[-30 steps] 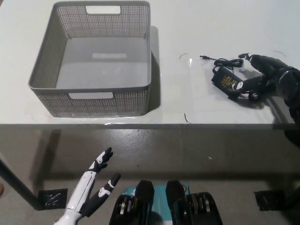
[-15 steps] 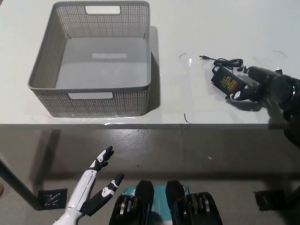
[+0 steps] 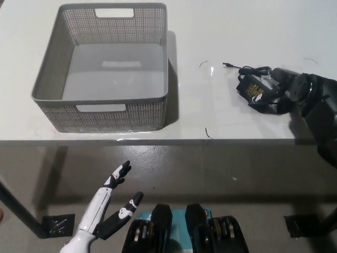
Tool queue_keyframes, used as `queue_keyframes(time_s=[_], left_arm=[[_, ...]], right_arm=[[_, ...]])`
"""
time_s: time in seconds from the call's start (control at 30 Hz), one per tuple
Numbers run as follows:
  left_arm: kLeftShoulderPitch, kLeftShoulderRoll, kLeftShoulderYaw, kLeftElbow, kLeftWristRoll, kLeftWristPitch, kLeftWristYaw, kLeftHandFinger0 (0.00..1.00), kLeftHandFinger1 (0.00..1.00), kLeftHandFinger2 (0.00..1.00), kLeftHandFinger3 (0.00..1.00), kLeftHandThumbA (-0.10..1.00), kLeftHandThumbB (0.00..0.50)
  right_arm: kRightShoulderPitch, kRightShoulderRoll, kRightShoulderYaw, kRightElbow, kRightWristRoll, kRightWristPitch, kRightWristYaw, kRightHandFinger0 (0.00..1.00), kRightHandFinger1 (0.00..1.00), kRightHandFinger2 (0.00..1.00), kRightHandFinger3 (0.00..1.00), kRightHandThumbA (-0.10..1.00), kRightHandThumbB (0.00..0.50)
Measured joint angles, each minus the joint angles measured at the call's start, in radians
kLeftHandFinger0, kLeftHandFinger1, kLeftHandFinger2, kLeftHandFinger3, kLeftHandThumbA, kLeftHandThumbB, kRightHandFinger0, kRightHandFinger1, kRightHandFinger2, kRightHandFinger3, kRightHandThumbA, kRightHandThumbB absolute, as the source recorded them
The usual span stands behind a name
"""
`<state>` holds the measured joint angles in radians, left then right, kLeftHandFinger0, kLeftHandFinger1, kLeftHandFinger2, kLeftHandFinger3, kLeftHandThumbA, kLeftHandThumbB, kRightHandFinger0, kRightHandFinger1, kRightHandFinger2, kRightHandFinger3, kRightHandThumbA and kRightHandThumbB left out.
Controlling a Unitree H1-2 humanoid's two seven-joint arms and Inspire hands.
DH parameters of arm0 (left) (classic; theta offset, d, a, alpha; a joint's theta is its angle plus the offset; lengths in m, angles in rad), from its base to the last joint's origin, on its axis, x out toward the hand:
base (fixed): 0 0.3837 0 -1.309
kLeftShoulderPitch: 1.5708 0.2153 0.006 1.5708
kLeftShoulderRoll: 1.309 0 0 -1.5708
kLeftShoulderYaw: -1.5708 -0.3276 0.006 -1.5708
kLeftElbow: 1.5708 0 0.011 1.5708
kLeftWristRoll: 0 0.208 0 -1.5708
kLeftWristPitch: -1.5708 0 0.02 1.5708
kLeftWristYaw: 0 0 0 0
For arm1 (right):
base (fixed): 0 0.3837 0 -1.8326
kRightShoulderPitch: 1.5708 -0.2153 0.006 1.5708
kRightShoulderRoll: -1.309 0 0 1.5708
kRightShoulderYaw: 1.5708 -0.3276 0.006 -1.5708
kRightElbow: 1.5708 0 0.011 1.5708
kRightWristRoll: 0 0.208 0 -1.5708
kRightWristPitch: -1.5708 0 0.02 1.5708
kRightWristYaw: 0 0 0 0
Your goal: Use the right hand to pick up a black power cord and place it into a container on the left hand side
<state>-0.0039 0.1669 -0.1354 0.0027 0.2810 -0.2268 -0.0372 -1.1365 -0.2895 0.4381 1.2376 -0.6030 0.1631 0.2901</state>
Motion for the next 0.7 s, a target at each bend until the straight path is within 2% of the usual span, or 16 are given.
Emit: queue_keyframes(time_s=[0.03, 0.1, 0.13, 0.17, 0.2, 0.23, 0.27, 0.3, 0.33, 0.37, 0.43, 0.5, 0.63, 0.67, 0.7], left_arm=[[-0.002, 0.000, 0.000, 0.000, 0.001, 0.000, 0.000, 1.00, 1.00, 1.00, 1.00, 0.75, 0.072], [-0.007, 0.000, 0.000, 0.000, 0.002, 0.000, 0.000, 1.00, 1.00, 1.00, 1.00, 0.75, 0.078], [-0.009, 0.000, 0.000, 0.000, 0.002, 0.000, 0.000, 1.00, 1.00, 1.00, 1.00, 0.76, 0.072], [-0.012, 0.000, 0.000, 0.000, 0.003, 0.000, 0.000, 1.00, 1.00, 1.00, 1.00, 0.75, 0.057], [-0.013, 0.000, 0.000, 0.000, 0.004, 0.000, 0.000, 1.00, 1.00, 1.00, 1.00, 0.73, 0.059], [-0.014, 0.000, 0.000, 0.000, 0.005, 0.000, 0.000, 1.00, 1.00, 1.00, 1.00, 0.73, 0.061], [-0.014, 0.000, 0.000, 0.000, 0.006, 0.000, 0.000, 1.00, 1.00, 1.00, 1.00, 0.73, 0.061], [-0.014, 0.000, 0.000, 0.000, 0.007, 0.000, 0.000, 1.00, 1.00, 1.00, 1.00, 0.73, 0.056], [-0.014, 0.000, 0.000, 0.000, 0.007, 0.000, 0.000, 1.00, 1.00, 1.00, 1.00, 0.73, 0.055], [-0.014, 0.000, -0.001, 0.000, 0.008, 0.000, 0.000, 1.00, 1.00, 1.00, 1.00, 0.72, 0.058], [-0.015, 0.000, -0.001, 0.000, 0.008, 0.001, -0.001, 1.00, 1.00, 1.00, 1.00, 0.72, 0.060], [-0.017, 0.000, -0.001, 0.000, 0.009, 0.001, -0.001, 1.00, 1.00, 1.00, 1.00, 0.72, 0.054], [-0.026, 0.000, 0.000, 0.000, 0.009, 0.001, -0.004, 1.00, 1.00, 1.00, 1.00, 0.70, 0.050], [-0.027, 0.000, 0.000, 0.000, 0.009, 0.001, -0.004, 1.00, 1.00, 1.00, 1.00, 0.70, 0.056], [-0.030, 0.000, 0.000, 0.000, 0.009, 0.001, -0.004, 1.00, 1.00, 1.00, 1.00, 0.70, 0.057]], right_arm=[[-0.006, 0.005, 0.004, 0.018, -0.001, -0.006, -0.014, 1.00, 1.00, 1.00, 1.00, 0.81, 0.500], [-0.013, 0.013, 0.006, 0.042, -0.002, -0.018, -0.048, 1.00, 1.00, 1.00, 1.00, 0.68, 0.500], [-0.013, 0.014, 0.006, 0.046, -0.002, -0.020, -0.054, 1.00, 0.98, 1.00, 1.00, 0.62, 0.452], [-0.013, 0.017, 0.006, 0.055, -0.002, -0.028, -0.081, 0.64, 0.71, 0.80, 1.00, 0.55, 0.434], [-0.012, 0.019, 0.006, 0.060, -0.002, -0.033, -0.098, 0.31, 0.42, 0.57, 0.78, 0.41, 0.402], [-0.011, 0.020, 0.005, 0.064, -0.002, -0.039, -0.121, 0.10, 0.25, 0.41, 0.59, 0.24, 0.344], [-0.007, 0.023, 0.005, 0.070, -0.001, -0.048, -0.151, 0.05, 0.24, 0.41, 0.55, 0.19, 0.327], [-0.005, 0.024, 0.003, 0.073, -0.001, -0.054, -0.169, 0.01, 0.13, 0.30, 0.36, -0.04, 0.284], [-0.002, 0.024, 0.002, 0.076, -0.001, -0.060, -0.185, 0.00, 0.14, 0.34, 0.32, -0.09, 0.226], [0.001, 0.026, -0.001, 0.080, 0.001, -0.072, -0.211, 0.00, 0.28, 0.58, 0.51, -0.10, 0.177], [0.004, 0.030, -0.012, 0.085, 0.004, -0.096, -0.253, 0.06, 0.48, 0.83, 0.81, -0.10, 0.171], [0.010, 0.033, -0.026, 0.095, 0.008, -0.114, -0.287, 0.07, 0.55, 0.92, 0.90, -0.10, 0.166], [0.023, 0.036, -0.066, 0.117, 0.033, -0.157, -0.354, 0.06, 0.56, 0.95, 0.90, -0.10, 0.171], [0.024, 0.036, -0.073, 0.119, 0.038, -0.164, -0.363, 0.10, 0.59, 0.97, 0.92, -0.10, 0.165], [0.026, 0.036, -0.084, 0.123, 0.045, -0.175, -0.379, 0.10, 0.59, 0.96, 0.91, -0.10, 0.163]])
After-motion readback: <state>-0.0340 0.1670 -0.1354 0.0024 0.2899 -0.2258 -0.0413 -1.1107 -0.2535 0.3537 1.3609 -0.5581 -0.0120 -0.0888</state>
